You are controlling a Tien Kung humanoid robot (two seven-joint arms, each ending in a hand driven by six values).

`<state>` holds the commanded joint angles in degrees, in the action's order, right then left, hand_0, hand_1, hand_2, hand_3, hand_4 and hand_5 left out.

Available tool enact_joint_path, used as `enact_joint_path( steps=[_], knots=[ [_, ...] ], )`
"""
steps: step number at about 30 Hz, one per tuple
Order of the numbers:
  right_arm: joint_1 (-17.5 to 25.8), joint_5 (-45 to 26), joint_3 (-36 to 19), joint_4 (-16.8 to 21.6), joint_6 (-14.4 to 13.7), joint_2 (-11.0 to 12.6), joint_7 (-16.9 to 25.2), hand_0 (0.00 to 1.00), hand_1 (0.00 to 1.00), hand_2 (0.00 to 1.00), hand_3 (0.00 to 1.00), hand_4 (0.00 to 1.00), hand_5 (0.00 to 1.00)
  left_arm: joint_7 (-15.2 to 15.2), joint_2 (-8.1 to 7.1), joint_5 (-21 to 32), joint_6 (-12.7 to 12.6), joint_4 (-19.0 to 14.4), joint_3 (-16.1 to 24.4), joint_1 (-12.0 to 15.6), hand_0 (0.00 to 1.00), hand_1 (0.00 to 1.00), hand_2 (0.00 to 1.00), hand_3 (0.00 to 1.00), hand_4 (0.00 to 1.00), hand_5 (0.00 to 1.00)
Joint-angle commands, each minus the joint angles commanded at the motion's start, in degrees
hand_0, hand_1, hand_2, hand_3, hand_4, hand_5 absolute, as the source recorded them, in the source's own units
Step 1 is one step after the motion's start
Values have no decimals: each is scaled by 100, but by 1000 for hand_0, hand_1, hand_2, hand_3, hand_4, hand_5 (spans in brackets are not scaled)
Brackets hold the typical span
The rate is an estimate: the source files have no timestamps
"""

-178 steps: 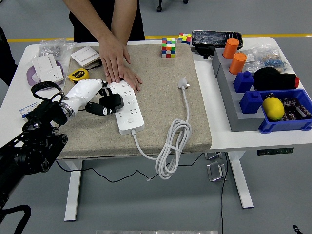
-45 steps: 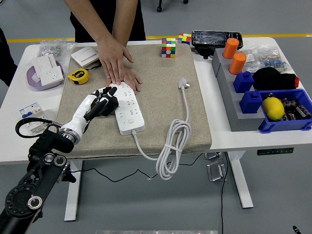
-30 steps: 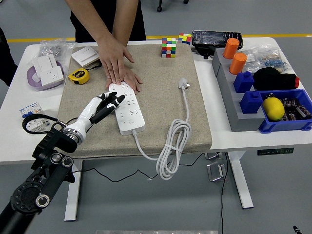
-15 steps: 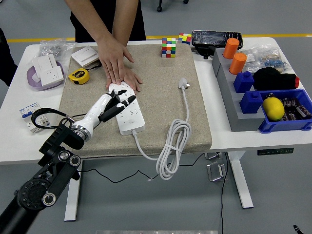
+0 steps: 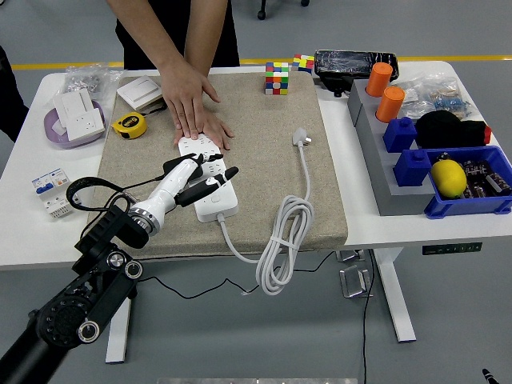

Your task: Pick up the plug,place it near the board,insert it into the board,press the button

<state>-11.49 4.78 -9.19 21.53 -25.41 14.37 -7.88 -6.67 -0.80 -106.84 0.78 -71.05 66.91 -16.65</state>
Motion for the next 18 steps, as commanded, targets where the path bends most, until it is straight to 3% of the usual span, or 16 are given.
enact_joint_path(
  steps=[12,18],
  knots=[
    [10,-8,14,0,-4,4,0,821,751,747,773,998,998,86,-16,-238,-15,-11,-68,-14,998,979,925,888,998,998],
    [28,-18,29,-2,-7,3,-3,822,751,747,774,998,998,165,-48,-247,-87,-208,-105,28,998,969,914,884,998,998]
  ],
)
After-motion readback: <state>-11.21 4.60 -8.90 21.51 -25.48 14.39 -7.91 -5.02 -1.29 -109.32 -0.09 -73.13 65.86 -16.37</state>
